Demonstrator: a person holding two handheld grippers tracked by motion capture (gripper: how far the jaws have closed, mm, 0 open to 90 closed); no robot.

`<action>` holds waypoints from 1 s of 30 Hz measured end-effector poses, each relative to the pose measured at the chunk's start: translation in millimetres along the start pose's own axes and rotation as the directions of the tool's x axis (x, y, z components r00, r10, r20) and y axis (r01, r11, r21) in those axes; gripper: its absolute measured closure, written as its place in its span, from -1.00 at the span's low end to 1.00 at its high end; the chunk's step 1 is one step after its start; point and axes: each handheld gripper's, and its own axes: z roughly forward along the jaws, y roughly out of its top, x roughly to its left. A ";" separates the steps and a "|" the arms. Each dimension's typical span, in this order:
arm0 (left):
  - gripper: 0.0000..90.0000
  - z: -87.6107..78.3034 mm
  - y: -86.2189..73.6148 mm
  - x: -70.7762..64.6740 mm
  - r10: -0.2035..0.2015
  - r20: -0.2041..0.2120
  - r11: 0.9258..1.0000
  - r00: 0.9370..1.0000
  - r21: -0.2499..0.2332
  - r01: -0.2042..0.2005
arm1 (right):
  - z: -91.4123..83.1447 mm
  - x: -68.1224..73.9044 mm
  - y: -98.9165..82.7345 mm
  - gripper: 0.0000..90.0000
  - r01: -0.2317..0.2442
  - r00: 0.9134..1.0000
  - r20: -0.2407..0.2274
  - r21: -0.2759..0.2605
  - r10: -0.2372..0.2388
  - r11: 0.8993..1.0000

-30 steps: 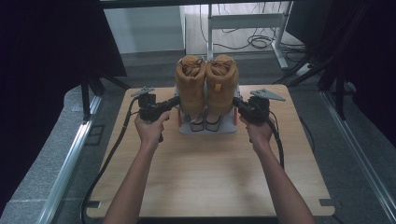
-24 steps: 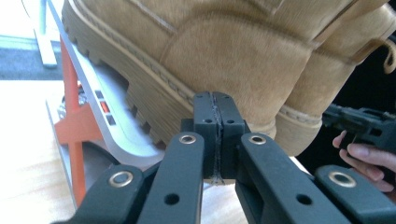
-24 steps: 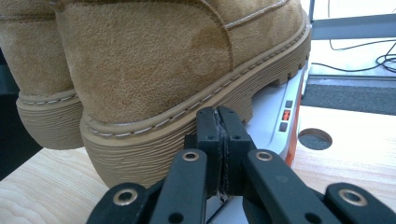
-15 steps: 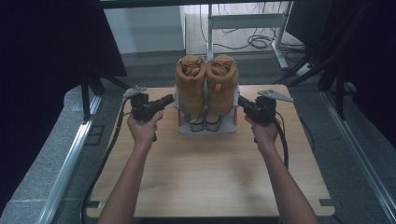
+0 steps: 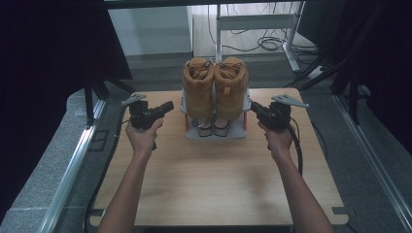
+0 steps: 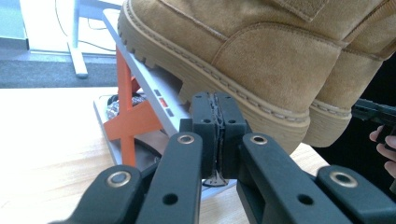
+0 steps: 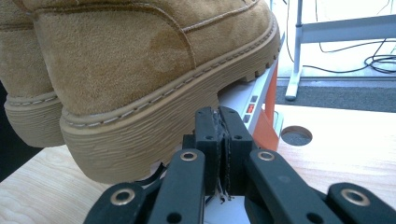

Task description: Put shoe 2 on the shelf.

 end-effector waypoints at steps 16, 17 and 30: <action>0.88 -30.9 -37.9 4.4 0.012 0.013 1.000 1.000 -0.014 -0.012 | -30.1 -10.5 -27.1 0.86 -0.038 0.997 -0.067 -0.043 0.035 0.998; 0.85 -32.4 -41.5 4.6 0.013 0.012 1.000 1.000 -0.009 -0.013 | -31.7 -9.6 -30.1 0.82 -0.024 0.997 -0.070 -0.041 0.022 0.999; 0.10 -41.3 -87.9 9.6 0.021 -0.001 0.998 1.000 0.055 -0.021 | -41.8 6.7 -81.8 0.23 0.057 0.991 -0.119 0.023 -0.054 0.998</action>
